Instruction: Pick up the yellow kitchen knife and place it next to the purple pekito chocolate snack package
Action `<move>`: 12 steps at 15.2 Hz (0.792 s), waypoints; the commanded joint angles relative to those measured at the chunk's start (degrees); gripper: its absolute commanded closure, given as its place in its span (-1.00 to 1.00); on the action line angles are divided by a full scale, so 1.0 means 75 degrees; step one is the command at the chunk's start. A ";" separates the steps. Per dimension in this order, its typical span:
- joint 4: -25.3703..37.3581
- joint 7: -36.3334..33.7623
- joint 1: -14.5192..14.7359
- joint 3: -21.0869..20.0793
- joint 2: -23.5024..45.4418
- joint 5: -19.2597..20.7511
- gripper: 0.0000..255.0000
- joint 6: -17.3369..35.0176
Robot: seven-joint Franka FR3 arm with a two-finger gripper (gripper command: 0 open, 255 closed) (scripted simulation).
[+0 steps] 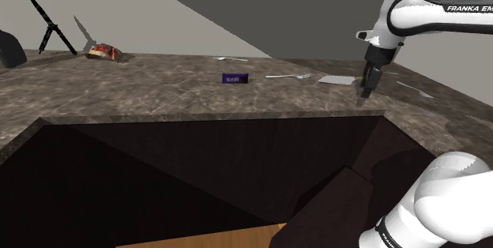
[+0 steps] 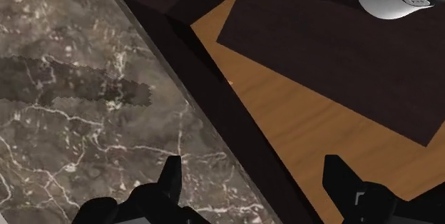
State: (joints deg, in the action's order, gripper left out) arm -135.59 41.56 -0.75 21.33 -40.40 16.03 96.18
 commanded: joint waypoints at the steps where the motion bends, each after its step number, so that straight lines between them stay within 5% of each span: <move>1: 0.0275 0.0719 0.0087 0.0443 0.0330 0.0146 -1.00 0.0165; 7: 0.1352 0.2867 0.0544 0.1854 0.1652 0.0174 -1.00 0.0718; 12: 0.2567 0.4893 0.1111 0.3149 0.3190 -0.0486 -1.00 0.1107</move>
State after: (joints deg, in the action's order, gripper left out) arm -118.20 74.65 6.85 43.01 -18.62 13.51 104.14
